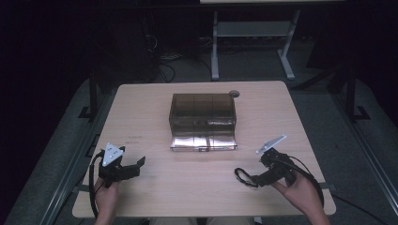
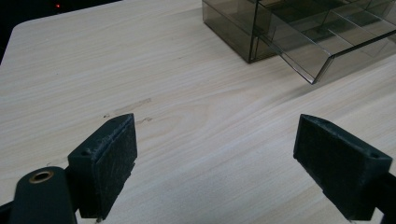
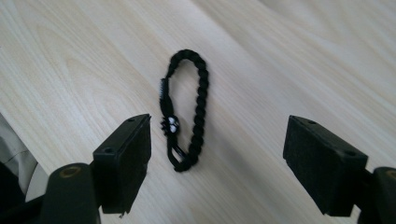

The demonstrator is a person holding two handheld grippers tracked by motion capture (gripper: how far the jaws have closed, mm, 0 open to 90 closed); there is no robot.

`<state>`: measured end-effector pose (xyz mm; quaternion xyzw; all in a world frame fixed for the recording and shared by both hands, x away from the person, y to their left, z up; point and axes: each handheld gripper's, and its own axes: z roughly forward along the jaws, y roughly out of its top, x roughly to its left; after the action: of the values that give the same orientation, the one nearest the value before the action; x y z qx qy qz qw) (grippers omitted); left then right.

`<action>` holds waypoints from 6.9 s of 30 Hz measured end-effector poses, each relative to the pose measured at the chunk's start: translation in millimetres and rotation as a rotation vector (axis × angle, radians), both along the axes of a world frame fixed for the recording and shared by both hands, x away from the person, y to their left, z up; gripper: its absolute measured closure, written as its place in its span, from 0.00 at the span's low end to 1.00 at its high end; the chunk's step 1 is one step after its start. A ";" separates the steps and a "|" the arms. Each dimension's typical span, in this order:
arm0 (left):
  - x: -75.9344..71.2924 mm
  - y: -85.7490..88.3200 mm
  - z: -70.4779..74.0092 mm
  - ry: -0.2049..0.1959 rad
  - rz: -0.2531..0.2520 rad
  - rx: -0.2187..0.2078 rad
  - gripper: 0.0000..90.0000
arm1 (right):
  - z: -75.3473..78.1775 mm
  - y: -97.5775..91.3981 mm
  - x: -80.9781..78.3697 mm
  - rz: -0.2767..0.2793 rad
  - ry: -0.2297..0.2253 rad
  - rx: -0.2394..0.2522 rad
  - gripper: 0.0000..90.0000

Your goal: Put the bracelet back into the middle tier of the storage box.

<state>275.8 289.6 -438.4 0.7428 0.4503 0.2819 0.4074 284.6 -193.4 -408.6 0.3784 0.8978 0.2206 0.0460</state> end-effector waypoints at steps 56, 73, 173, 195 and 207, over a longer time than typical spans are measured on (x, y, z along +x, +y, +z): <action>-3.3 -0.4 3.1 -0.024 -0.002 0.000 0.15 | -19.7 41.5 12.2 0.067 0.056 -0.106 0.80; -3.4 -0.9 2.9 -0.021 -0.007 -0.003 0.15 | 15.0 49.4 22.3 0.085 0.033 -0.071 0.80; -3.4 -4.6 3.6 -0.025 -0.023 -0.002 0.15 | 50.8 169.0 118.4 0.176 0.052 -0.124 0.80; -3.1 -4.8 4.4 -0.018 -0.020 -0.001 0.15 | 25.1 179.9 139.9 0.135 0.107 -0.167 0.80; -3.1 -4.8 4.4 -0.022 -0.020 -0.001 0.15 | 18.3 178.8 145.0 0.114 0.127 -0.185 0.80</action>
<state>272.7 284.7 -434.0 0.7441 0.4384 0.2856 0.4154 429.6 -14.6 -390.3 0.3343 0.9354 0.1147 0.0112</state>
